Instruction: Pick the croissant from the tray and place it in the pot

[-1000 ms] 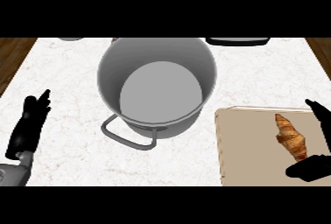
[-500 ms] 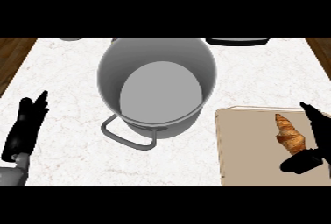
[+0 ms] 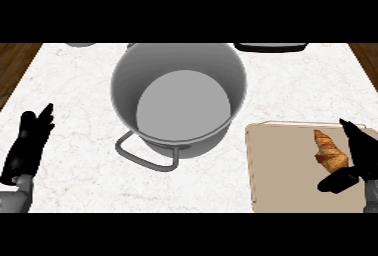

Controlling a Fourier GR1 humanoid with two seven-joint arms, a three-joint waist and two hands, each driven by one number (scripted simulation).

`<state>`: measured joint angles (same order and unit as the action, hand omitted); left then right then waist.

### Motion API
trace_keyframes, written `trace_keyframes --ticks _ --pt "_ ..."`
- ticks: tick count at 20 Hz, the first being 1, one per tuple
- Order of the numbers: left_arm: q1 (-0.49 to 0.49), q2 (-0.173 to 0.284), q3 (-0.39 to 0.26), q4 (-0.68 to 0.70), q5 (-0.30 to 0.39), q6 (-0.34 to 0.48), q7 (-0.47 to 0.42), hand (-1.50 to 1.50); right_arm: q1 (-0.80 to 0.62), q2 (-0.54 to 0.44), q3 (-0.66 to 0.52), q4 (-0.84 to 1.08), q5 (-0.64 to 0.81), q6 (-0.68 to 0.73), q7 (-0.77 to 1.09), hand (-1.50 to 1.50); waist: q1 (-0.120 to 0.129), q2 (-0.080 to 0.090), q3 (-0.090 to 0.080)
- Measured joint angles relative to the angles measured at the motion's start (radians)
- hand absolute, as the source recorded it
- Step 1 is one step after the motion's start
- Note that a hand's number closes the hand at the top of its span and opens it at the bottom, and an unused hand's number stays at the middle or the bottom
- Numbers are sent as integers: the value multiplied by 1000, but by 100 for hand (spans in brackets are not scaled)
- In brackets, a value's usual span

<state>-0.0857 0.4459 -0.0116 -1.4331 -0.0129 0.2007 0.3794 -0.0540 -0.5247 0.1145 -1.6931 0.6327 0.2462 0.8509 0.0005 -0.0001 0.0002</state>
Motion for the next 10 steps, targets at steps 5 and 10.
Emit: trace_keyframes --ticks 5,10 --pt "-19 -32 22 19 -31 -19 -3 0 -40 32 -31 83 43 29 -28 -150 0 0 0" --pt "-5 -49 56 11 -51 -49 -8 0 -68 77 -61 168 81 35 -54 -150 1 0 0"
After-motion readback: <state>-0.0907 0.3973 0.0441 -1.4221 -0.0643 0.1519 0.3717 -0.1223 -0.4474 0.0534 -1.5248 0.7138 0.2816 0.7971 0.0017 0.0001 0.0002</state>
